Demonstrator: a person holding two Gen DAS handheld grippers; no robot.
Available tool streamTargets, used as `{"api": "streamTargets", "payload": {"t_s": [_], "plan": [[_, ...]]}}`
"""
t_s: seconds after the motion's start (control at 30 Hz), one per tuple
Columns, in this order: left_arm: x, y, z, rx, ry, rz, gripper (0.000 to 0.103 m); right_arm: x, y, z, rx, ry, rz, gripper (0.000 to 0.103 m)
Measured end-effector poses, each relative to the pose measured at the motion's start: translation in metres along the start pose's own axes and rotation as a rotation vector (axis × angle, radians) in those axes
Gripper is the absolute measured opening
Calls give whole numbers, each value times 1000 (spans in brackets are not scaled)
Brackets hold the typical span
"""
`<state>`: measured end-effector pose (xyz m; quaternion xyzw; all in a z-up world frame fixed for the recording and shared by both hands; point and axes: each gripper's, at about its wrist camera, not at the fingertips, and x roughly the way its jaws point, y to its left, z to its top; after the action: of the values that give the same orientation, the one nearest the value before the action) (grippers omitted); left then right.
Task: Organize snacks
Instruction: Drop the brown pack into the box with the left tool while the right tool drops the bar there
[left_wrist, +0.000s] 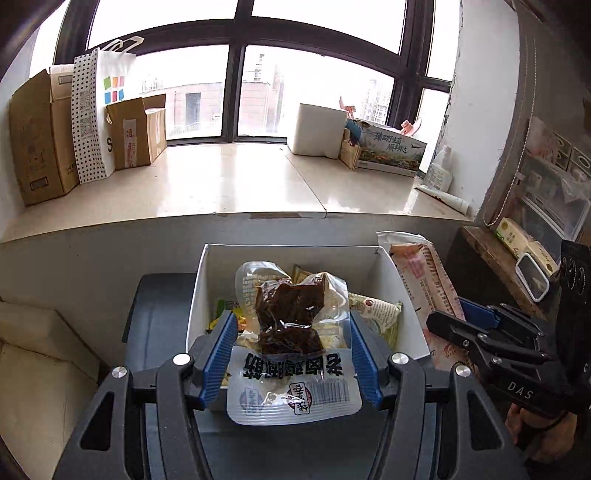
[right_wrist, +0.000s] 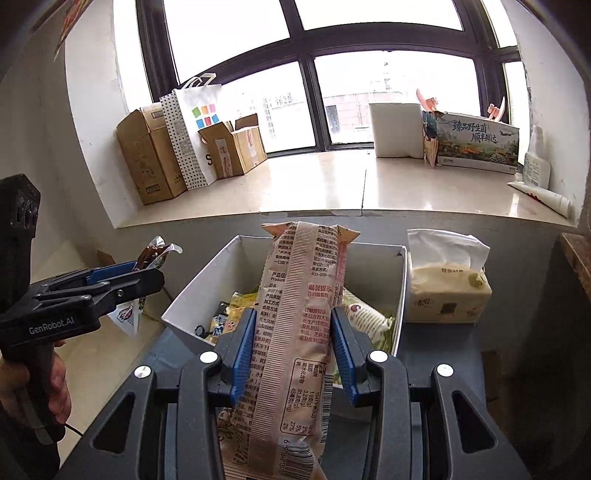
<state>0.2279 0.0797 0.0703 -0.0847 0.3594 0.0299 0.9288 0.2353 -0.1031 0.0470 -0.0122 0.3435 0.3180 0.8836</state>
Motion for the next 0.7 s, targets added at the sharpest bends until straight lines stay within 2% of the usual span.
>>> {"api": "streamTargets", "payload": {"t_s": [0.1,0.2,0.3,0.33,0.37,0.4,0.43,0.47,0.5,0.63,0.7], "plan": [[32,0,12,39,12,41,64,30,-9,16,30,37,21,44],[58,1,17,42,19,45,65,54,-15,30,9,49,-5,44],[79,4,14,30,51,33,70,72,-19,39,-12,68,-55,44],[84,6,12,14,67,17,76,75,-22,41,0,69,-63,50],[87,7,9,5,67,30,78,76,-26,43,16,67,-70,63],[87,8,6,11,59,53,79,76,-31,44,38,81,-79,95],[87,8,4,21,57,76,87,75,-35,43,62,81,-75,103],[88,9,2,28,65,93,97,72,-39,42,73,67,-61,103],[89,10,0,30,75,104,99,70,-40,41,73,62,-60,103],[87,13,-1,22,89,134,99,65,-36,37,19,66,-130,103],[84,14,0,16,99,119,99,63,-34,36,11,63,-144,103]]}}
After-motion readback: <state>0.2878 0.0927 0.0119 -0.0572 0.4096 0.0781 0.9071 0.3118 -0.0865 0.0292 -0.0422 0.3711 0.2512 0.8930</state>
